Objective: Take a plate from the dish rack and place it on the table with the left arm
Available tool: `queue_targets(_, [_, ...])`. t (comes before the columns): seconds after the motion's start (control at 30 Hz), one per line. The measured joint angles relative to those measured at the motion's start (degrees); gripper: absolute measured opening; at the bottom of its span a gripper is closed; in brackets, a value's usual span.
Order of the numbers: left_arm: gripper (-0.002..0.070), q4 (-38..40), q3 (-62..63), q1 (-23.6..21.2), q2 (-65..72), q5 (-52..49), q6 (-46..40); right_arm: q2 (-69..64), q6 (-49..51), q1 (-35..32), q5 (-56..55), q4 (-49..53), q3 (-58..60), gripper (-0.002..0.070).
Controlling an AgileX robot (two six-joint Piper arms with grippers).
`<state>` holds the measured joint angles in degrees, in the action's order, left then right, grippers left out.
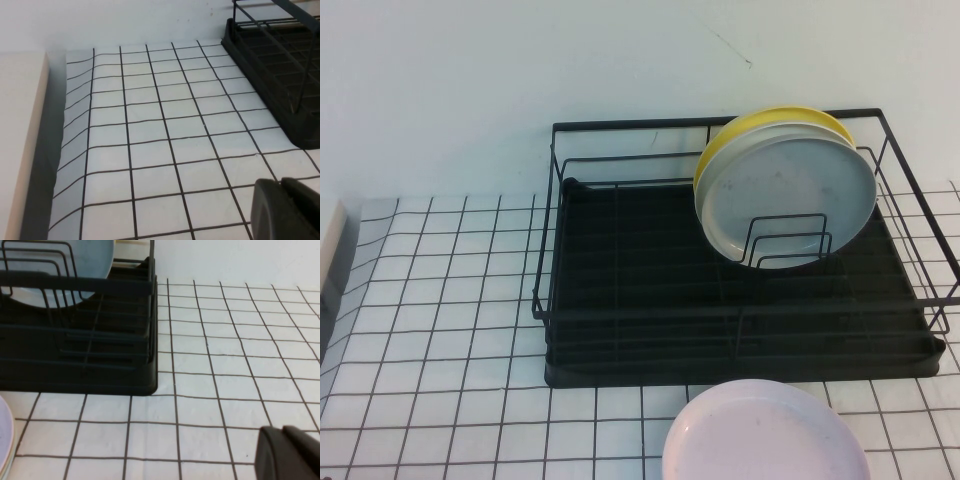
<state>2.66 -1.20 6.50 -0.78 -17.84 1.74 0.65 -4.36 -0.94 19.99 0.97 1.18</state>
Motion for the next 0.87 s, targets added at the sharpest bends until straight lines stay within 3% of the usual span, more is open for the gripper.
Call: queue_targets(0.87, [-0.0003, -0.6, 0.2, 0.0, 0.0, -0.6, 0.2, 0.0, 0.0, 0.0, 0.0, 0.0, 0.0, -0.0002])
